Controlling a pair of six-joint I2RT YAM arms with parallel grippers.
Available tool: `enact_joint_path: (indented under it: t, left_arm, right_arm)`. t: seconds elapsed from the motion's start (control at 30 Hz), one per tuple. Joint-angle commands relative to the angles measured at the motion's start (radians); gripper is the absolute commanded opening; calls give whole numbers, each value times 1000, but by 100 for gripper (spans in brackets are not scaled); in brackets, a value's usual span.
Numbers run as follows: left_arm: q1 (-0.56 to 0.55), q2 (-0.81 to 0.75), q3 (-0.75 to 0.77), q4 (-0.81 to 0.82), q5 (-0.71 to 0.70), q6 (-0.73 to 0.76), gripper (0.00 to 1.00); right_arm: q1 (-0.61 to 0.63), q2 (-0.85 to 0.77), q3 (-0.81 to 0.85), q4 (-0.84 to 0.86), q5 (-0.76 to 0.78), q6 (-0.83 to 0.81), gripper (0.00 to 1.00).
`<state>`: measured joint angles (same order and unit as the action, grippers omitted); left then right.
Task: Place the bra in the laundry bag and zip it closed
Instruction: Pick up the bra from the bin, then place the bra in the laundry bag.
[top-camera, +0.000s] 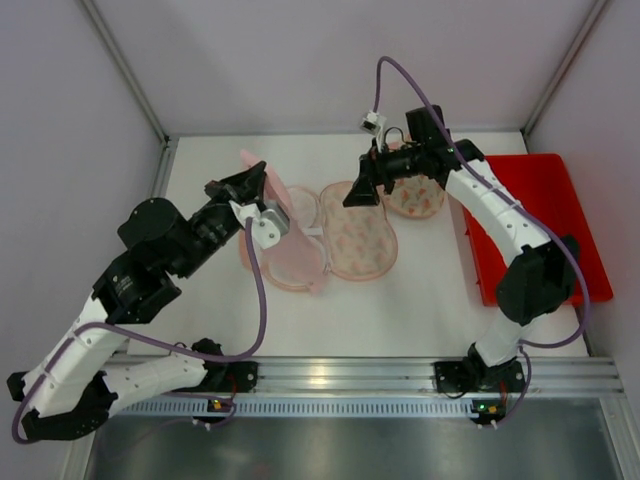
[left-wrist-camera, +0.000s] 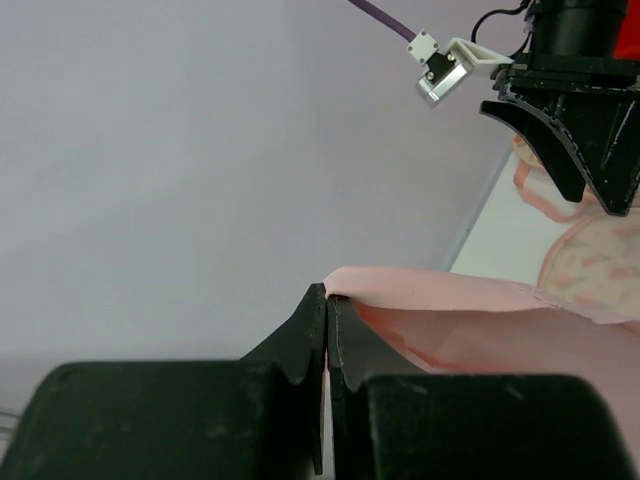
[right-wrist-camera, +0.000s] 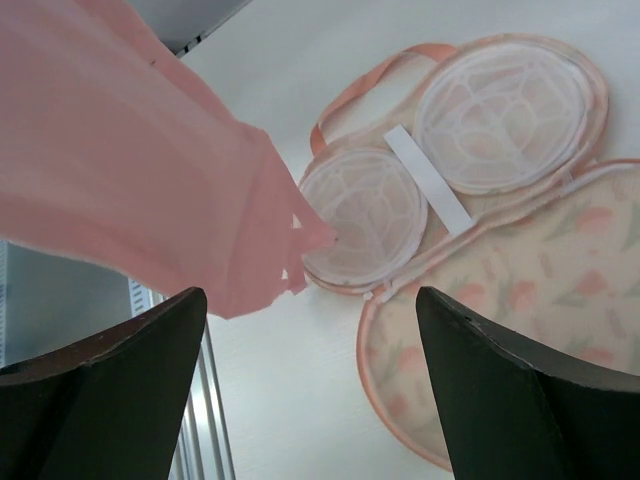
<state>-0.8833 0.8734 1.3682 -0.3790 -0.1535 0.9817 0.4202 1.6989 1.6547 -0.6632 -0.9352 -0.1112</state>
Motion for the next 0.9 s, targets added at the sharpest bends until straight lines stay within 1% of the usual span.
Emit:
enact_joint_path:
  t: [0.0, 0.1, 0.17, 0.27, 0.4, 0.5, 0.6, 0.73, 0.87]
  left_arm:
    - [17, -16, 40, -70, -31, -70, 0]
    - [29, -16, 52, -99, -34, -84, 0]
    - [29, -19, 52, -110, -46, -89, 0]
    - [32, -31, 68, -133, -40, -120, 0]
    - [61, -31, 101, -155, -40, -156, 0]
    - [89, -51, 124, -175, -12, -189, 0]
    - [128, -51, 164, -221, 6, -236, 0]
    - [167, -31, 276, -294, 51, -316, 0]
    - [193, -27, 315, -343, 61, -348, 0]
  right_arm:
    - [-1, -1, -12, 8, 19, -45, 87]
    - [-1, -4, -47, 31, -35, -42, 87]
    - [2, -18, -102, 95, -56, -13, 88]
    - [3, -65, -173, 149, -37, -4, 88]
    - [3, -67, -153, 59, -19, -67, 88]
    - [3, -71, -125, 13, 1, -103, 88]
    - [3, -85, -128, 2, 27, -123, 88]
    - [3, -99, -138, 2, 39, -122, 88]
    - [3, -111, -138, -10, 52, -128, 89]
